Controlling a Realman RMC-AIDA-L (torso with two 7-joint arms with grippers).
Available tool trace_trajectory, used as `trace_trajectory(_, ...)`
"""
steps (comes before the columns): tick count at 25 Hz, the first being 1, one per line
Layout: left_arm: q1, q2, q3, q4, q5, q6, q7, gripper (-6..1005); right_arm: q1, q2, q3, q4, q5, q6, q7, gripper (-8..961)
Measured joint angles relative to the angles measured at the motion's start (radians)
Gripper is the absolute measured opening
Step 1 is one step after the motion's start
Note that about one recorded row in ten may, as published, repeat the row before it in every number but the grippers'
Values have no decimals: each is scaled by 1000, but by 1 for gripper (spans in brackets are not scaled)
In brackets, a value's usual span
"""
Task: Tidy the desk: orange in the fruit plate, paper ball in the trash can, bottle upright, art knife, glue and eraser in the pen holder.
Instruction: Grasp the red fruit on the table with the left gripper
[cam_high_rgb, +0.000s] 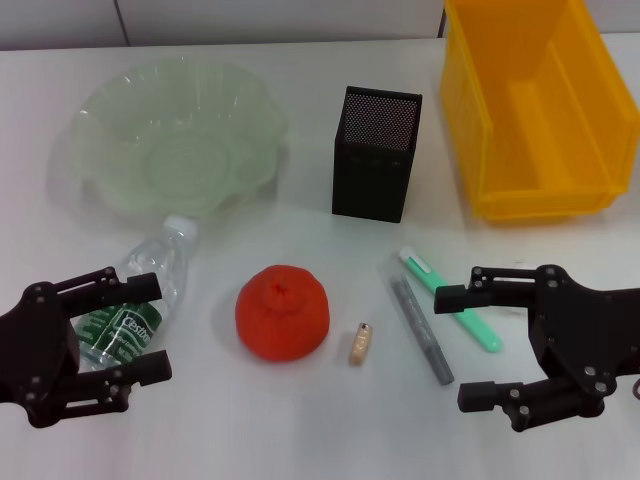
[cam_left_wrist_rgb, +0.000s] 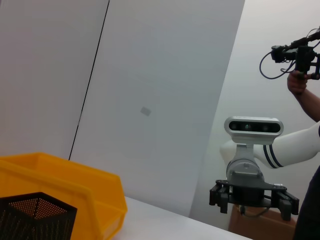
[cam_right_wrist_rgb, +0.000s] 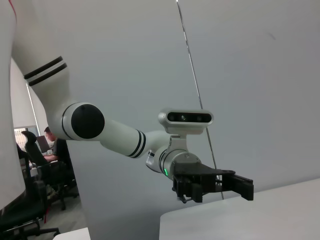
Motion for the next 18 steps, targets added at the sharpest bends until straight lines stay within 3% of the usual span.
trace_trajectory(18,-23,2,15,8,0,1,-34,789,7,1,1,-3,3,-8,-5,827)
